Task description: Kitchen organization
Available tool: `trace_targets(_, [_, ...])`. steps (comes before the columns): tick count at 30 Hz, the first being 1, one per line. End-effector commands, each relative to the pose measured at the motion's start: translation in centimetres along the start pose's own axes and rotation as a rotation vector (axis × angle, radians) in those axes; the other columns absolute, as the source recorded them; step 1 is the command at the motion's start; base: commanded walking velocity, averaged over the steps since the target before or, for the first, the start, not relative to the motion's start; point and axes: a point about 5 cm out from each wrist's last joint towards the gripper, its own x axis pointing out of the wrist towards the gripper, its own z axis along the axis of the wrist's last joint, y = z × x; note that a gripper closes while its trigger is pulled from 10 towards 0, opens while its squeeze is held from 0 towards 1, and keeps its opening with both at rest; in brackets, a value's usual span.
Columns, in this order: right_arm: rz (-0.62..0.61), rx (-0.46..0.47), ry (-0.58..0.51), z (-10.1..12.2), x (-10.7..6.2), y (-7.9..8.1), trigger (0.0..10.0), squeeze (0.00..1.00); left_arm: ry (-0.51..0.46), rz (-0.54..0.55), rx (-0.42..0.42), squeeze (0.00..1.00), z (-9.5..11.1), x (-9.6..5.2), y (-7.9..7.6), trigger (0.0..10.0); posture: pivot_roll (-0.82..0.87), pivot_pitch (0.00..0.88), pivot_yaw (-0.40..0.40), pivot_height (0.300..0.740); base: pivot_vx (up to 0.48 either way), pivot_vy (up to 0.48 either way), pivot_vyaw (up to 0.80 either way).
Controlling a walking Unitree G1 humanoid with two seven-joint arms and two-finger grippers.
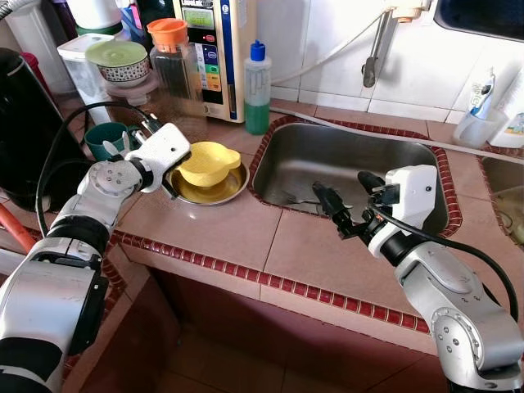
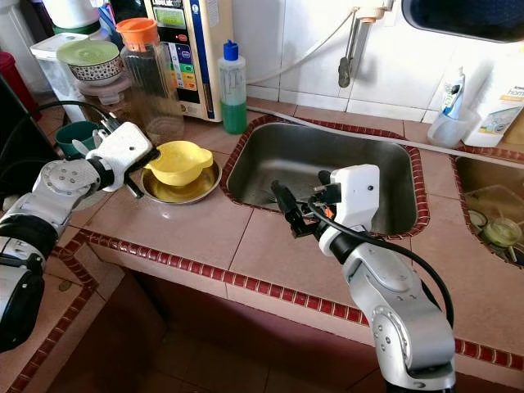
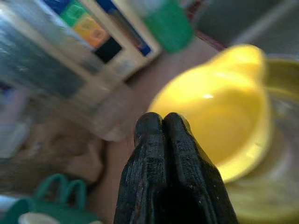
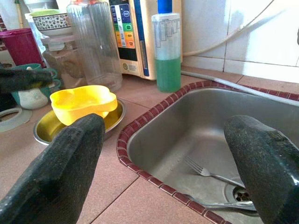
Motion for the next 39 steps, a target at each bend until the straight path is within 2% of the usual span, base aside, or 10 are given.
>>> trace_targets(1, [0.006,-0.012,-0.026,0.7,0.0,0.0,10.0,0.93,-0.053,0.145,-0.029,0.00,0.6,-0.2,1.3,0.4,-0.02,0.000,0.048,0.740,0.000,0.000,0.00])
trace_targets(2, [0.006,-0.012,-0.026,0.7,0.0,0.0,10.0,0.93,-0.053,0.145,-0.029,0.00,0.6,-0.2,1.3,0.4,-0.02,0.000,0.048,0.740,0.000,0.000,0.00])
trace_targets(3, [0.007,-0.011,-0.026,0.7,0.1,0.0,10.0,0.93,-0.056,0.231,-0.090,0.00,0.4,-0.3,1.7,10.0,-0.02,0.000,0.048,0.740,0.000,0.000,0.00])
trace_targets(4, [0.007,-0.011,-0.027,0.7,0.1,0.0,10.0,0.93,-0.053,0.261,-0.122,0.00,0.3,-0.4,1.7,10.0,-0.02,0.000,0.048,0.740,0.000,0.000,0.00])
trace_targets(5, [0.007,-0.011,-0.027,0.7,0.2,0.0,10.0,0.93,-0.048,0.287,-0.148,0.53,0.1,-0.4,1.8,10.0,-0.02,0.000,0.048,0.740,0.000,0.000,0.00])
trace_targets(6, [0.008,-0.011,-0.027,0.6,0.2,0.0,10.0,0.93,-0.040,0.319,-0.191,0.53,-0.2,-0.4,1.8,10.0,-0.01,0.000,0.048,0.740,0.000,0.000,0.00])
trace_targets(7, [0.009,-0.010,-0.028,0.7,0.2,0.0,10.0,0.93,-0.032,0.353,-0.264,1.00,-0.5,-0.4,1.5,10.0,-0.02,0.000,0.047,0.740,0.000,0.000,0.00])
trace_targets(12, [0.011,-0.007,-0.028,0.6,0.3,0.1,10.0,0.93,-0.038,0.393,-0.471,1.00,-0.8,0.3,0.1,10.0,-0.02,0.000,0.045,0.740,0.000,0.000,0.00])
trace_targets(24, [0.016,-0.002,-0.036,0.7,0.5,0.4,10.0,0.93,-0.016,0.541,-0.796,1.00,0.5,1.8,-1.2,10.0,-0.02,0.000,0.046,0.740,0.000,0.000,0.00])
trace_targets(39, [0.015,0.001,-0.038,0.6,0.6,0.6,10.0,0.93,-0.027,0.537,-0.903,1.00,2.2,2.4,-1.0,10.0,-0.02,0.000,0.053,0.740,0.000,0.000,0.00])
